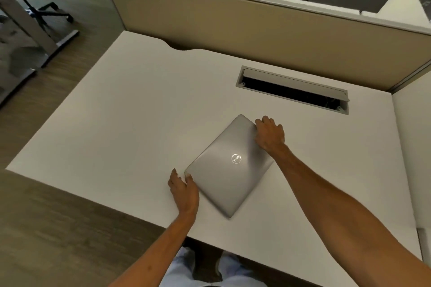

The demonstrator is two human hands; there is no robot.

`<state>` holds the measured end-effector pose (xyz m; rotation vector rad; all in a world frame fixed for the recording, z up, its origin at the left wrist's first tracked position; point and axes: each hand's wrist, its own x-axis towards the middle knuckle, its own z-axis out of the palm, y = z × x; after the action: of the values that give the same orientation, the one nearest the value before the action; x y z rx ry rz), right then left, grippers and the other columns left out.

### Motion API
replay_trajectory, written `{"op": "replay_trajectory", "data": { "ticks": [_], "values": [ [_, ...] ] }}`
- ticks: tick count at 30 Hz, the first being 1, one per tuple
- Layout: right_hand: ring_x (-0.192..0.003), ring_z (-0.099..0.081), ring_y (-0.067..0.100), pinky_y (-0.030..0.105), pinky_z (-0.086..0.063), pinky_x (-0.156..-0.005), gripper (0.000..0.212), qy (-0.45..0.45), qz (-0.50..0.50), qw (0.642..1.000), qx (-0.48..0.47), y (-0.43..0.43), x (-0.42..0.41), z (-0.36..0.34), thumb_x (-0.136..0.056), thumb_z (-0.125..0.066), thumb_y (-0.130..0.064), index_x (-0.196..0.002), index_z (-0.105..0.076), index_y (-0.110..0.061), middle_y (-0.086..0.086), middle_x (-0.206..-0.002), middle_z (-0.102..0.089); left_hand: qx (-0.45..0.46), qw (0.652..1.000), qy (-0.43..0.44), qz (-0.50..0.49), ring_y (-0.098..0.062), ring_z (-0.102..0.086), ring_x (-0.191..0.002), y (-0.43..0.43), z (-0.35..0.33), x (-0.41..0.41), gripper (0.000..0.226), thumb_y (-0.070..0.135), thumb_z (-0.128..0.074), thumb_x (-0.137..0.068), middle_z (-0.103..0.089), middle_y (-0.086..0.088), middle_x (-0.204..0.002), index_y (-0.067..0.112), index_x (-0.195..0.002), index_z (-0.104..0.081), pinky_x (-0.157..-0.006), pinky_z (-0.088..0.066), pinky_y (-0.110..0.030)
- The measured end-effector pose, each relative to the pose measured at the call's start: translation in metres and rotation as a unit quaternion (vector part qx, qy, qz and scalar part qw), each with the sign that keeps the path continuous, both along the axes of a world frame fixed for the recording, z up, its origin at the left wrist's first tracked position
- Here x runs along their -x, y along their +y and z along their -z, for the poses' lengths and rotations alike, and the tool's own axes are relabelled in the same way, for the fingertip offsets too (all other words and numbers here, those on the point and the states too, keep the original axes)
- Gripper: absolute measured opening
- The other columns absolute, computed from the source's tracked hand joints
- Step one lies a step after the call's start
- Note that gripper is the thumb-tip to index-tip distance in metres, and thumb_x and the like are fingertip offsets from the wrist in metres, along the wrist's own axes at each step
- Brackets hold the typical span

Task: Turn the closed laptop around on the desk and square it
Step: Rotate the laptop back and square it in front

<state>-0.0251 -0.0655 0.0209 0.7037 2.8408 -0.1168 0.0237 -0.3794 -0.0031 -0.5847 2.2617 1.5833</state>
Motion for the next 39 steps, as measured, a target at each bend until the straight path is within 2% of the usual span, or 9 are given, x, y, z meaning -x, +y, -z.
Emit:
{"op": "replay_trajectory", "data": {
  "ticks": [3,6,8,11,14,18,24,33,39],
  "values": [
    [-0.122,-0.056,0.031,0.048,-0.045,-0.098,0.036,-0.029,-0.018,0.999,0.014,-0.003,0.006,0.004,-0.095,-0.050,-0.011,-0.130,-0.058,-0.011,0.010,-0.130,-0.057,-0.049,0.997,-0.023,-0.053,-0.025,-0.041,-0.154,0.009,-0.007,-0.026,0.058,0.028,-0.041,-0.116,-0.032,-0.005,-0.173,0.016,-0.171,-0.024,-0.118,-0.030,-0.030],
    [-0.121,-0.058,0.034,0.048,-0.048,-0.098,0.034,-0.021,-0.015,0.999,0.023,-0.006,0.009,0.005,-0.097,-0.048,-0.011,-0.130,-0.057,-0.008,0.013,-0.129,-0.058,-0.109,0.988,-0.060,-0.088,-0.018,-0.047,-0.138,0.027,-0.014,-0.045,0.056,0.033,-0.040,-0.117,-0.037,-0.002,-0.167,0.021,-0.170,-0.028,-0.113,-0.031,-0.029],
    [-0.120,-0.058,0.035,0.049,-0.049,-0.097,0.035,-0.018,-0.007,0.999,0.032,-0.006,0.011,0.005,-0.097,-0.048,-0.011,-0.131,-0.057,-0.009,0.014,-0.129,-0.058,-0.130,0.983,-0.073,-0.107,-0.018,-0.049,-0.133,0.040,-0.016,-0.048,0.055,0.034,-0.038,-0.117,-0.039,-0.003,-0.164,0.024,-0.170,-0.030,-0.110,-0.036,-0.032],
    [-0.116,-0.060,0.037,0.048,-0.051,-0.094,0.039,-0.011,0.015,0.998,0.055,-0.001,0.007,0.006,-0.096,-0.051,-0.013,-0.134,-0.055,-0.015,0.014,-0.126,-0.060,-0.127,0.979,-0.080,-0.141,-0.028,-0.051,-0.140,0.054,-0.014,-0.046,0.055,0.033,-0.036,-0.117,-0.037,-0.003,-0.164,0.024,-0.171,-0.029,-0.108,-0.041,-0.036],
    [-0.113,-0.062,0.038,0.045,-0.051,-0.090,0.042,-0.001,0.033,0.996,0.081,0.003,0.000,0.009,-0.097,-0.053,-0.017,-0.139,-0.052,-0.020,0.015,-0.125,-0.060,-0.111,0.971,-0.106,-0.181,-0.031,-0.051,-0.141,0.063,-0.008,-0.038,0.055,0.030,-0.036,-0.116,-0.032,-0.002,-0.166,0.022,-0.170,-0.032,-0.119,-0.043,-0.044],
    [-0.120,-0.056,0.039,0.047,-0.049,-0.093,0.038,0.004,0.055,0.993,0.102,0.002,-0.003,0.016,-0.098,-0.052,-0.017,-0.135,-0.053,-0.011,0.016,-0.131,-0.054,-0.090,0.962,-0.148,-0.212,-0.036,-0.051,-0.140,0.070,-0.003,-0.027,0.055,0.031,-0.035,-0.113,-0.033,-0.007,-0.163,0.021,-0.168,-0.035,-0.120,-0.043,-0.057],
    [-0.123,-0.050,0.041,0.051,-0.049,-0.099,0.033,0.004,0.089,0.987,0.134,0.007,0.002,0.021,-0.094,-0.053,-0.014,-0.124,-0.058,-0.001,0.019,-0.133,-0.048,-0.079,0.954,-0.179,-0.226,-0.039,-0.048,-0.141,0.070,-0.004,-0.018,0.056,0.029,-0.035,-0.111,-0.034,-0.011,-0.161,0.019,-0.166,-0.036,-0.118,-0.043,-0.059],
    [-0.125,-0.050,0.039,0.051,-0.049,-0.102,0.037,0.006,0.120,0.976,0.182,0.020,0.009,0.027,-0.092,-0.063,-0.020,-0.126,-0.059,-0.006,0.017,-0.136,-0.048,-0.065,0.951,-0.199,-0.228,-0.041,-0.050,-0.135,0.072,-0.012,-0.021,0.058,0.037,-0.043,-0.103,-0.038,-0.011,-0.158,0.031,-0.161,-0.039,-0.116,-0.044,-0.061],
    [-0.123,-0.052,0.038,0.052,-0.050,-0.101,0.039,0.012,0.132,0.971,0.201,0.016,0.008,0.020,-0.089,-0.065,-0.019,-0.126,-0.060,-0.006,0.016,-0.134,-0.049,-0.117,0.930,-0.214,-0.277,-0.039,-0.053,-0.126,0.077,-0.024,-0.018,0.056,0.037,-0.042,-0.090,-0.039,0.000,-0.132,0.037,-0.147,-0.045,-0.107,-0.050,-0.064]
  ]
}}
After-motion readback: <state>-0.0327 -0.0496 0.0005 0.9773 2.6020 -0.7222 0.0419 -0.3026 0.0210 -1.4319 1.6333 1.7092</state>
